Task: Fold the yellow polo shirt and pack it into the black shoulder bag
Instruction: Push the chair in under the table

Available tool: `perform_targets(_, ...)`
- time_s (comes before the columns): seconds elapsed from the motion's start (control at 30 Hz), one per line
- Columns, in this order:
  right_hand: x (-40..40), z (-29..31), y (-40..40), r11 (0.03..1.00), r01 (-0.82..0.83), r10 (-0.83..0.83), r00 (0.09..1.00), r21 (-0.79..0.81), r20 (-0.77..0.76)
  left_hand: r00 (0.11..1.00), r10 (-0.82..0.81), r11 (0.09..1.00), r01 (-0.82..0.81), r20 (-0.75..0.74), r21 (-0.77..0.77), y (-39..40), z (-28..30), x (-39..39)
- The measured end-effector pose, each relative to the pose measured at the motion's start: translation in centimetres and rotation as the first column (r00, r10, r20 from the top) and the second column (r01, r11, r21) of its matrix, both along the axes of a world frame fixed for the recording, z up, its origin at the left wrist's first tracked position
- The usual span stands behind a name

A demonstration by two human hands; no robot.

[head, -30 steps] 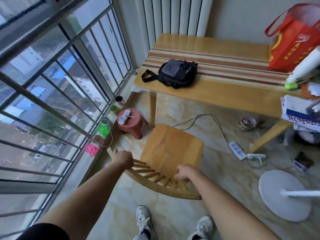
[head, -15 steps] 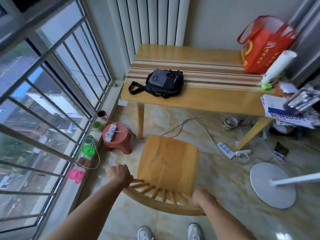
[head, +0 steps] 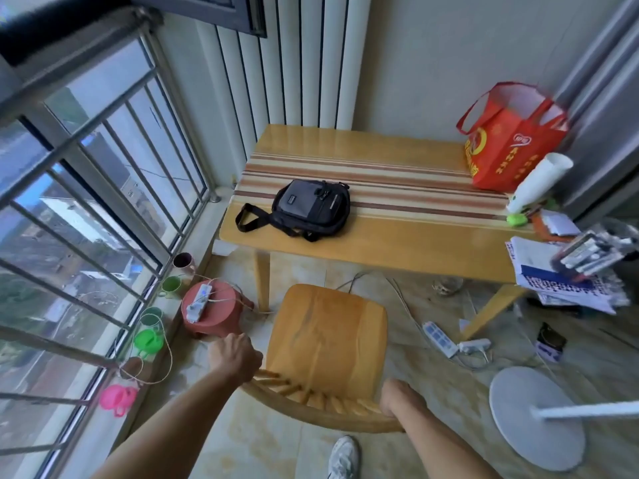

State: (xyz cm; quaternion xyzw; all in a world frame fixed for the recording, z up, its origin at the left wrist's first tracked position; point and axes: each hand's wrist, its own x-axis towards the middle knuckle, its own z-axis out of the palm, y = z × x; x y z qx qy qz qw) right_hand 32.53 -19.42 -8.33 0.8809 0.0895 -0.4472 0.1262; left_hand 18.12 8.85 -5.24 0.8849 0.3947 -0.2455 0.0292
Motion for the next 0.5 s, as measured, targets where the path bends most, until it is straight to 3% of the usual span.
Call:
perform_targets(0.17, 8.1, -1.0, 1.2, 0.995, 0.039, -0.043, 0.998, 0.095, 0.041, 0.998, 0.058, 0.998, -0.058, 0.028, 0.000, 1.2, -0.1, 6.3)
perform_targets(0.27, 12.4, 0.3, 2.5, 0.995, -0.057, 0.055, 0.998, 0.076, 0.030, 0.998, 0.043, 0.999, -0.043, 0.044, -0.006, 1.8, -0.3, 10.2)
perform_targets(0.5, 20.5, 0.4, 3.9, 0.952, -0.199, 0.197, 0.980, 0.233, 0.033, 0.975, 0.024, 0.996, -0.004, 0.222, -0.090, 3.9, -2.3, 15.7)
